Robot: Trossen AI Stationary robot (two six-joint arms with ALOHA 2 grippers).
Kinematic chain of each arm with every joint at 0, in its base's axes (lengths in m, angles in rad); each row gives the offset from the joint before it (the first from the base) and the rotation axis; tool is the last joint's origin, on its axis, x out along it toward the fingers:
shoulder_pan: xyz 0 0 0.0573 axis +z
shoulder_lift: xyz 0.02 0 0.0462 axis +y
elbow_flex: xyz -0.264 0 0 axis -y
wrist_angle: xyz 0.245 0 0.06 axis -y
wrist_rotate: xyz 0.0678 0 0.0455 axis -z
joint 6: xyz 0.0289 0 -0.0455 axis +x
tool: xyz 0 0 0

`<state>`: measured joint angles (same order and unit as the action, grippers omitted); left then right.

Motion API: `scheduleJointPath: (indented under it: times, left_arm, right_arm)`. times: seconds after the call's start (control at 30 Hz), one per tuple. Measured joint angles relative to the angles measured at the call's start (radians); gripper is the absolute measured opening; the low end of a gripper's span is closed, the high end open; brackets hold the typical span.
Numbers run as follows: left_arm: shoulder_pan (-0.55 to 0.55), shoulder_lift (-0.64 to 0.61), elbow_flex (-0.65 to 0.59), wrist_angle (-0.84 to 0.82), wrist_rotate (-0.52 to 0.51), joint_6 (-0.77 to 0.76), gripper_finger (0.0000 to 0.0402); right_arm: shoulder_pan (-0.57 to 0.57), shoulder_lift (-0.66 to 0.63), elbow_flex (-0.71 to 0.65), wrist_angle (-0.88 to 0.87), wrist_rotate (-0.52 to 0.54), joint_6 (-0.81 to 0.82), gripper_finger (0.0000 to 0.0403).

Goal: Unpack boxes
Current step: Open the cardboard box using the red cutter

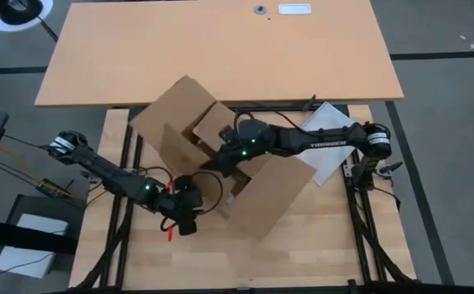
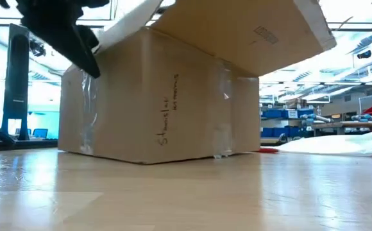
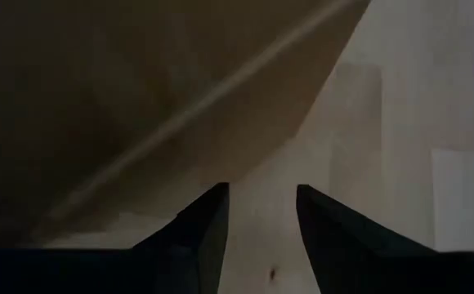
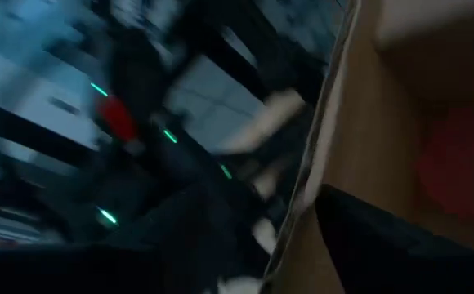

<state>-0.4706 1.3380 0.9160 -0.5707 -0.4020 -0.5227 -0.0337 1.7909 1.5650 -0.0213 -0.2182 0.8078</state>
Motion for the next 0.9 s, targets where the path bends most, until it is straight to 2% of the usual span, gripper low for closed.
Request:
scheduleJointPath:
  times: [0.1, 0.37, 0.53, 0.73, 0.9]
  left_arm:
    - [0.001, -0.002, 0.042, -0.043, -0.017, 0.022, 0.0156]
    - [0.001, -0.004, 0.204, -0.321, -0.103, 0.019, 0.0156]
    - [0.0, -0.004, 0.242, -0.405, -0.129, 0.018, 0.0156]
    - [0.0, -0.076, 0.242, -0.4, -0.136, -0.022, 0.0156]
    - [0.0, -0.203, 0.242, -0.409, -0.178, -0.068, 0.0156]
  right_arm:
    - [0.005, 0.0, 0.0, 0.064, -0.038, -0.002, 0.023]
    - [-0.008, -0.005, 0.0, 0.055, -0.056, -0.072, 0.0223]
    - [-0.037, -0.005, 0.004, 0.04, -0.068, -0.09, 0.0215]
    - [-0.061, -0.005, 0.147, -0.252, -0.041, -0.252, 0.0204]
    - [-0.095, -0.006, 0.283, -0.557, 0.109, -0.384, 0.0198]
